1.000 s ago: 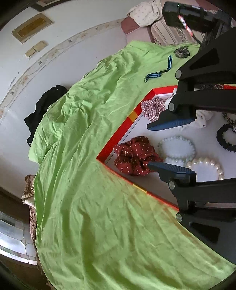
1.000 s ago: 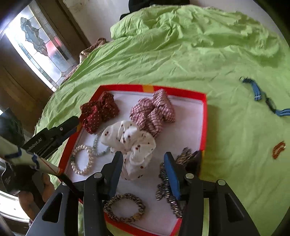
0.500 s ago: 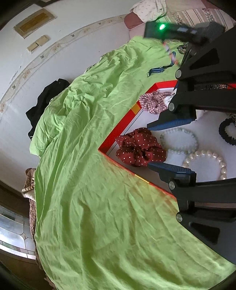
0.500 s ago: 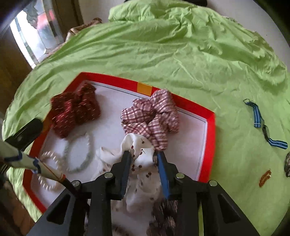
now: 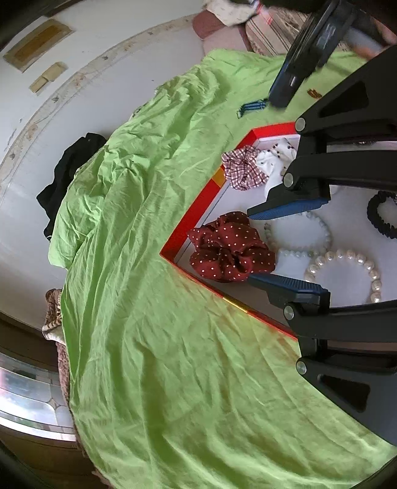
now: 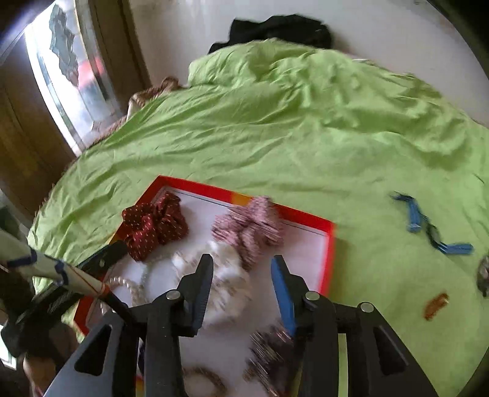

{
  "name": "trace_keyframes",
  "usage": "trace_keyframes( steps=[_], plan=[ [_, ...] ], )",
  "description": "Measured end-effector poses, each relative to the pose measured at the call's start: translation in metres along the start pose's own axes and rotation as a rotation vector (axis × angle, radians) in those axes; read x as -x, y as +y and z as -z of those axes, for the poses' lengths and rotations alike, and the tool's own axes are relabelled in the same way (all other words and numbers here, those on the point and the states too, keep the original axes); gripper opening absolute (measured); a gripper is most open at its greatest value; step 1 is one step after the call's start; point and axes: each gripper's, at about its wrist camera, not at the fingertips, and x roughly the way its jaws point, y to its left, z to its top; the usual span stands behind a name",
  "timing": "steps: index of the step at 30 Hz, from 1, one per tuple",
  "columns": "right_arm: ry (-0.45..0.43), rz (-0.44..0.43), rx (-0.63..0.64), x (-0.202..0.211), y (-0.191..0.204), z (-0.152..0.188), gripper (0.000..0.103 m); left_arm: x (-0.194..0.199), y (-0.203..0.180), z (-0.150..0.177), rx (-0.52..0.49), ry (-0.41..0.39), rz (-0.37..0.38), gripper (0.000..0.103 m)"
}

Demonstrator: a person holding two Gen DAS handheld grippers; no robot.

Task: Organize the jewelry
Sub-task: 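Move both tools back toward the remaining items on the green sheet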

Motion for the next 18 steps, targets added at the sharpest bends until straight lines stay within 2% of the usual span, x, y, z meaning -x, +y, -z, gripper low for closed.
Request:
trace_keyframes(
  steps=[5,9,12,15,18],
  plan=[
    [-0.012,0.063,-0.072,0.043,-0.050,0.045,0.043,0.006,-0.011,0.008,-0.060,-0.024,-0.054,0.036],
    [0.036,0.142,-0.173,0.072,-0.111,0.097,0.043,0.015,-0.031,0.024,-0.162,-0.079,-0.135,0.036],
    [0.053,0.197,-0.246,0.096,-0.154,0.133,0.043,0.020,-0.049,0.039,-0.235,-0.090,-0.170,0.036],
    [0.051,0.264,-0.308,0.122,-0.195,0.173,0.043,0.029,-0.074,0.065,-0.289,-0.054,-0.160,0.036],
    [0.052,0.292,-0.372,0.139,-0.227,0.206,0.043,0.047,-0.099,0.091,-0.324,-0.014,-0.095,0.036]
  ],
)
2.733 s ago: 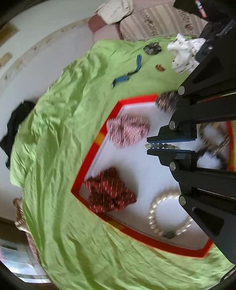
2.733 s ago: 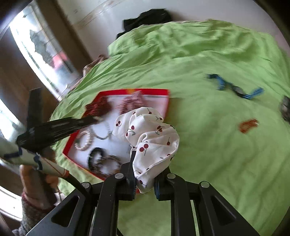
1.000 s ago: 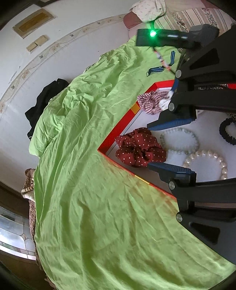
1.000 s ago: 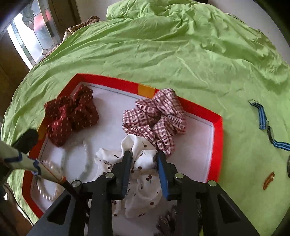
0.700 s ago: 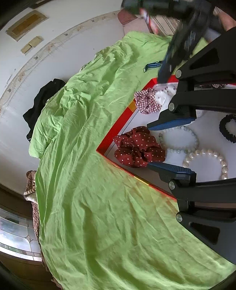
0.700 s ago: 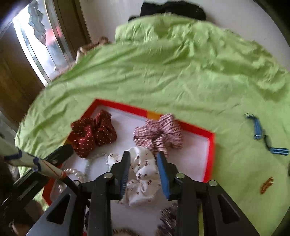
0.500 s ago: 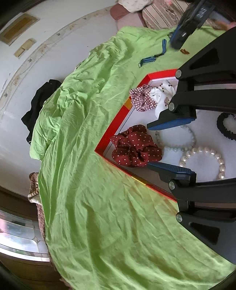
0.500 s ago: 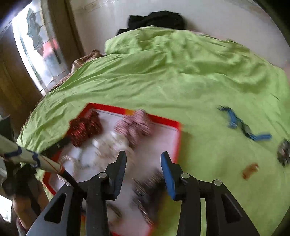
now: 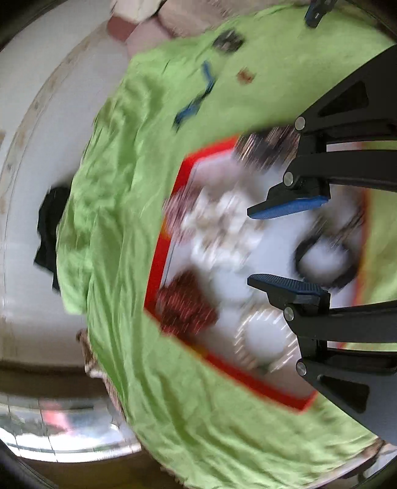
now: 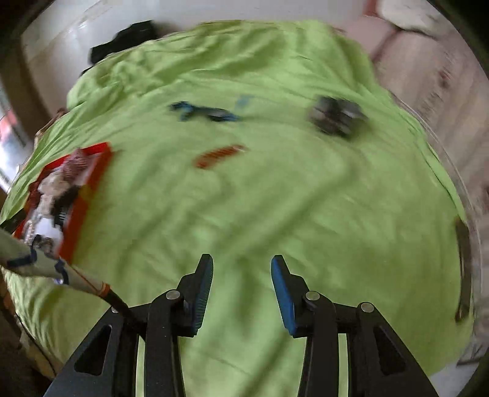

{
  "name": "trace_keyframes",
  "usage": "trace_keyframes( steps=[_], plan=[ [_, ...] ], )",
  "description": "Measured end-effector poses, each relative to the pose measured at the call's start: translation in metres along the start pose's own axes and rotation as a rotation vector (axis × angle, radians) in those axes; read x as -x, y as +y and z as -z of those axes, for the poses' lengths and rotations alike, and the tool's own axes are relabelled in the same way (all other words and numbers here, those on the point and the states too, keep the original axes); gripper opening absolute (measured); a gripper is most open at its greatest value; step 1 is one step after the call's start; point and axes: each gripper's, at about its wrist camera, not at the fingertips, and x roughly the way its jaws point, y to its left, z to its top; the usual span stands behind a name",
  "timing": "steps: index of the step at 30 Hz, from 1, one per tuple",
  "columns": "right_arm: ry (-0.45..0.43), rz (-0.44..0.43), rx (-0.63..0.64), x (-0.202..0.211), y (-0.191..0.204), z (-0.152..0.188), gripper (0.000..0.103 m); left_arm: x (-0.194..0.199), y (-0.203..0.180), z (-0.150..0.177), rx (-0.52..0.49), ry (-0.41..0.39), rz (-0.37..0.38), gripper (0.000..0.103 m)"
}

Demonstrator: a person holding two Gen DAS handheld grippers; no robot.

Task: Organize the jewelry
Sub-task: 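Move both tools back toward the remaining items on the green sheet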

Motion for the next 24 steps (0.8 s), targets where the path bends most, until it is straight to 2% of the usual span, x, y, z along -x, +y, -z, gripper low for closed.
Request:
trace_keyframes(
  steps=[4,11,19,24],
  plan=[
    [0.004,-0.008,-0.087,0.003,-0.043,0.020,0.043,0.025,-0.046,0.021,-0.073,0.017,0.045,0.043],
    [-0.027,-0.046,-0.171,0.010,-0.078,0.048,0.043,0.042,-0.111,0.048,-0.166,0.085,0.113,0.043],
    [-0.037,-0.071,-0.252,0.003,-0.110,0.071,0.044,0.046,-0.147,0.072,-0.272,0.115,0.104,0.043],
    [-0.079,-0.090,-0.270,0.000,-0.117,0.079,0.044,0.041,-0.160,0.082,-0.306,0.138,0.080,0.043]
  ],
)
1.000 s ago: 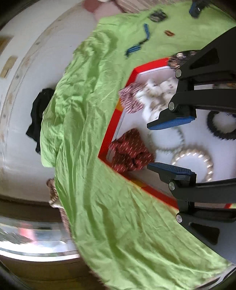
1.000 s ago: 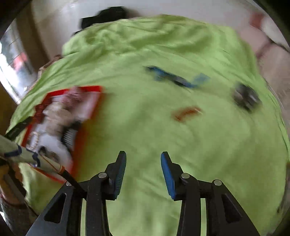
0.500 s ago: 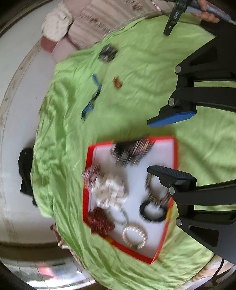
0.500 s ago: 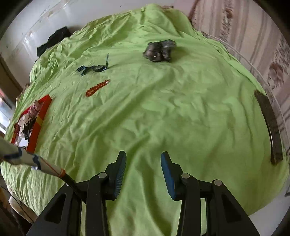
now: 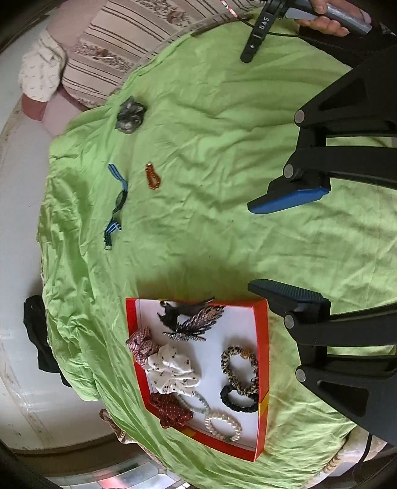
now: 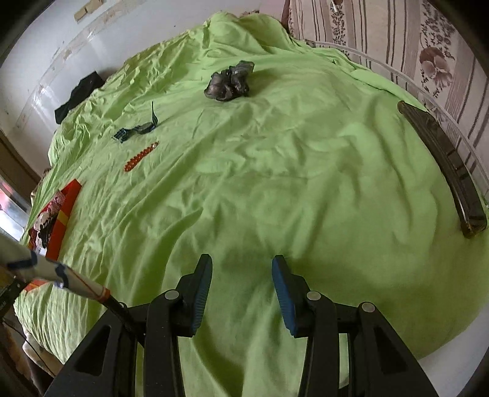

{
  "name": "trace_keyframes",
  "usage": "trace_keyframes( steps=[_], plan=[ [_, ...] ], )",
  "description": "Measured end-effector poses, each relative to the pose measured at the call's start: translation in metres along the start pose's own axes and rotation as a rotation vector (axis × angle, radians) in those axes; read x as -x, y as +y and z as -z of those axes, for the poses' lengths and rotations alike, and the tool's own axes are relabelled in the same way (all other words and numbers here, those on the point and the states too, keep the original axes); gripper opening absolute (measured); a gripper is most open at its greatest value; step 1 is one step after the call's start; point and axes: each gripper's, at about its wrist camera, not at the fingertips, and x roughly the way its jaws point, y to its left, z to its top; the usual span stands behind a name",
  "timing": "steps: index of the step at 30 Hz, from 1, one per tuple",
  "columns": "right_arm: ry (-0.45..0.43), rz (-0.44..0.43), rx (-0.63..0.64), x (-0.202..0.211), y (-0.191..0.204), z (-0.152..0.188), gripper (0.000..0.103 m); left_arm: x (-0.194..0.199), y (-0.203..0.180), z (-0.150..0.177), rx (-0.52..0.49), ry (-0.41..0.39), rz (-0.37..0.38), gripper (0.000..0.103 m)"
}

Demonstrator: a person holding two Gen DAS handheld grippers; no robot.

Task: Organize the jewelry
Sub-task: 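Move both tools back toward the remaining items on the green sheet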

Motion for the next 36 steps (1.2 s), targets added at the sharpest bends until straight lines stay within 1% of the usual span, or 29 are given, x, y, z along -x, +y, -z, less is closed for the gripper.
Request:
trace_keyframes(
  steps=[4,8,12,14,18,23,36],
  plan=[
    [-0.032,0.003,0.019,-0.002,0.002,0.001,0.044,-0.005,-0.014,0.001,-0.028,0.012,-0.018,0.043],
    [-0.043,-0.029,0.005,-0.003,-0.001,0.002,0.051,-0.010,-0.028,0.001,-0.060,0.029,-0.023,0.043],
    [-0.040,-0.062,-0.013,-0.005,-0.004,0.001,0.054,-0.017,-0.041,0.002,-0.080,0.048,-0.018,0.043],
    [-0.039,-0.065,-0.012,-0.006,-0.004,0.001,0.056,-0.021,-0.045,0.003,-0.084,0.061,-0.010,0.044],
    [-0.046,-0.055,0.005,-0.007,0.000,0.002,0.059,-0.026,-0.053,0.005,-0.100,0.076,-0.011,0.044],
    [-0.050,-0.039,0.029,-0.009,0.006,0.004,0.065,-0.023,-0.056,0.004,-0.114,0.067,-0.010,0.044],
    [-0.061,0.037,0.099,-0.011,0.018,0.008,0.068,-0.014,-0.045,0.003,-0.061,0.054,0.001,0.044]
  ],
)
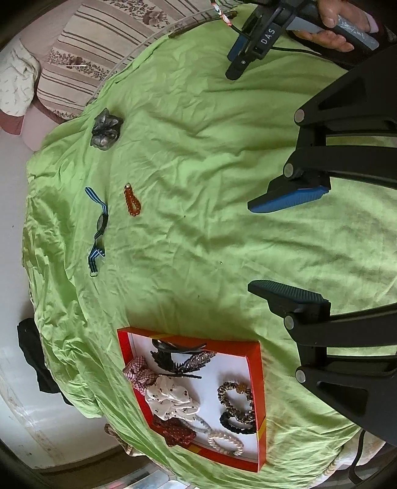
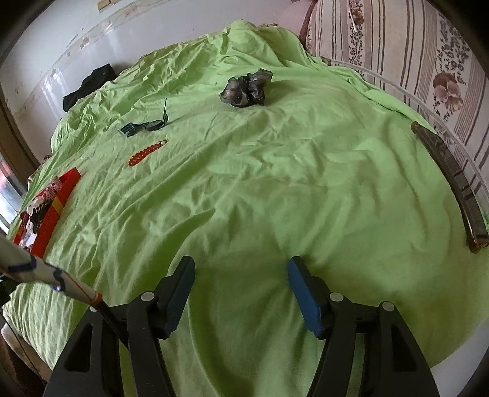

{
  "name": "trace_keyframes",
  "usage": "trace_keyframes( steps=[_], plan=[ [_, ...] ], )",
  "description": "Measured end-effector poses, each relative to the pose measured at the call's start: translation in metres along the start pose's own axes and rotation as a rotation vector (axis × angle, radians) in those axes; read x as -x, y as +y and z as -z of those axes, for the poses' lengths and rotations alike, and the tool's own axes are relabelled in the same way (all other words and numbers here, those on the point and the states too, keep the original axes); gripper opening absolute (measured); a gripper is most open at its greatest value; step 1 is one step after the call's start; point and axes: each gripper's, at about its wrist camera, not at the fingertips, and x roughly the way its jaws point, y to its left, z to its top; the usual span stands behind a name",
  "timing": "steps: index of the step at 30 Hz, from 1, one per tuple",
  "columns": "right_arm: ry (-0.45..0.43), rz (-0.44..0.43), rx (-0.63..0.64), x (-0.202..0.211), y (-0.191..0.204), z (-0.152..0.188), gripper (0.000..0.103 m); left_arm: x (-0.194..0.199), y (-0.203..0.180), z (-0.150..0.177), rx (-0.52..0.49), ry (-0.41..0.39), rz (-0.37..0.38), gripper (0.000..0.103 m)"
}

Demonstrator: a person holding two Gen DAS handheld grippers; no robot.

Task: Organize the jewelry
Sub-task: 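Move both tools back toward the remaining items on the green sheet, then grasp the red bead bracelet with the left tool while the right grasps the grey sheer scrunchie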

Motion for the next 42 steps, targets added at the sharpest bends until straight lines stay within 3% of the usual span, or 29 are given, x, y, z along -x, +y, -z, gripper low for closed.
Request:
trace_keyframes(
  steps=[7,10,17,24,29,34,42],
  plan=[
    [-0.029,-0.001,-0.010,0.012,-0.002,-0.007,0.068,0.011,0.008,-0.004,-0.005,-0.010,-0.015,0.045],
    [-0.038,-0.006,-0.011,0.015,-0.006,-0.019,0.068,0.010,0.013,-0.015,0.018,0.003,0.013,0.047],
    [-0.081,0.019,-0.025,0.011,-0.011,-0.067,0.068,-0.004,0.015,-0.050,0.073,0.040,0.097,0.049],
    [-0.126,0.034,-0.070,-0.025,-0.019,-0.141,0.068,-0.024,0.002,-0.105,0.075,0.026,0.163,0.049],
    [-0.138,-0.004,-0.154,-0.066,-0.029,-0.188,0.068,-0.064,-0.013,-0.139,0.051,0.067,0.170,0.048],
    [-0.135,-0.037,-0.190,-0.105,-0.034,-0.219,0.068,-0.113,-0.023,-0.163,0.028,0.102,0.172,0.041],
    [-0.093,-0.032,-0.178,-0.158,-0.041,-0.232,0.068,-0.195,-0.028,-0.185,0.087,0.188,0.282,0.041]
  ],
)
